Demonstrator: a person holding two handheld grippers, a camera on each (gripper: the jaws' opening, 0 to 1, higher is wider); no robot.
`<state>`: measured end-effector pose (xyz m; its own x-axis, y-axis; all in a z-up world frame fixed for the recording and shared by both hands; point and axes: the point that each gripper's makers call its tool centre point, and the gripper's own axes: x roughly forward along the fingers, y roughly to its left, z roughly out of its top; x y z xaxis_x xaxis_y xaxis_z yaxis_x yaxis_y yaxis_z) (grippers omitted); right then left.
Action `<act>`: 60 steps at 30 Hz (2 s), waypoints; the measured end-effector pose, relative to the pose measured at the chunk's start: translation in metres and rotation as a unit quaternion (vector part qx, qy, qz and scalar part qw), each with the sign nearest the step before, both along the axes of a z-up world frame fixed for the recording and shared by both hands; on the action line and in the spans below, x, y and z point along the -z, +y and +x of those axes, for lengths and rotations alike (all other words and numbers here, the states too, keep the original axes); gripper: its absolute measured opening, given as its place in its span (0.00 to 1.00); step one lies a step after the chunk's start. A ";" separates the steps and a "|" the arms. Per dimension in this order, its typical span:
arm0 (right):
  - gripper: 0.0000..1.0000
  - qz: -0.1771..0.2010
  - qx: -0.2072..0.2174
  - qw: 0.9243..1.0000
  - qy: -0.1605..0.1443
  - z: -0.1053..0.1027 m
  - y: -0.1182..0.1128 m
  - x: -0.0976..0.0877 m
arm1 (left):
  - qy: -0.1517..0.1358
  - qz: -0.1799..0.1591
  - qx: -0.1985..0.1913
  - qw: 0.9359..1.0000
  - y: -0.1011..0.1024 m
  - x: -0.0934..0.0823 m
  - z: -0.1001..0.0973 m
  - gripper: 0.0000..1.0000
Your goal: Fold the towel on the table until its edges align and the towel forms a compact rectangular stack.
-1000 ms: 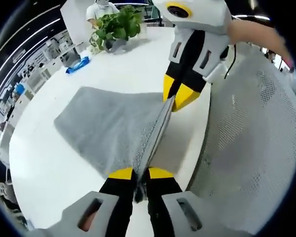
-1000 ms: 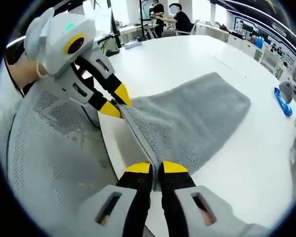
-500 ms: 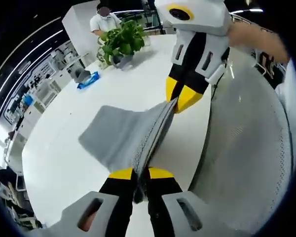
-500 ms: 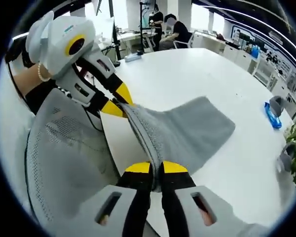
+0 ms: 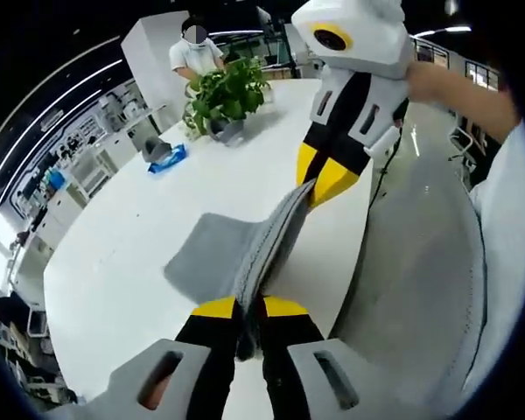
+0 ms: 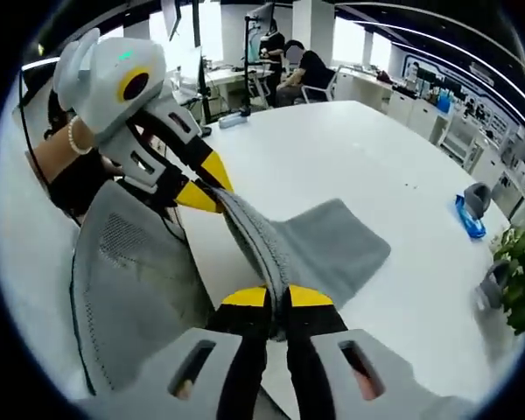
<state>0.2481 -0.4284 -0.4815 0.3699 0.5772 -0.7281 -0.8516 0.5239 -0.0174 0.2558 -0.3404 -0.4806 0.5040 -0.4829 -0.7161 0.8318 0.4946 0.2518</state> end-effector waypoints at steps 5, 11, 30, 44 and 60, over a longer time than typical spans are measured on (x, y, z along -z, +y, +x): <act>0.04 0.005 0.002 1.000 -0.006 0.007 -0.001 -0.008 | -0.011 -0.010 -0.001 1.000 -0.001 -0.008 0.007 0.10; 0.04 0.005 0.015 1.000 -0.009 0.025 -0.004 -0.005 | -0.033 -0.004 0.001 0.999 -0.006 -0.008 0.028 0.10; 0.04 -0.048 0.028 0.995 -0.077 0.105 -0.011 0.012 | -0.093 0.021 -0.028 0.995 -0.012 0.015 0.110 0.10; 0.04 -0.083 0.041 0.987 -0.134 0.158 -0.007 0.053 | -0.102 0.032 -0.054 0.993 -0.008 0.055 0.152 0.10; 0.06 -0.109 0.060 0.985 -0.120 0.191 -0.011 0.109 | -0.062 0.052 -0.058 0.995 -0.010 0.109 0.183 0.11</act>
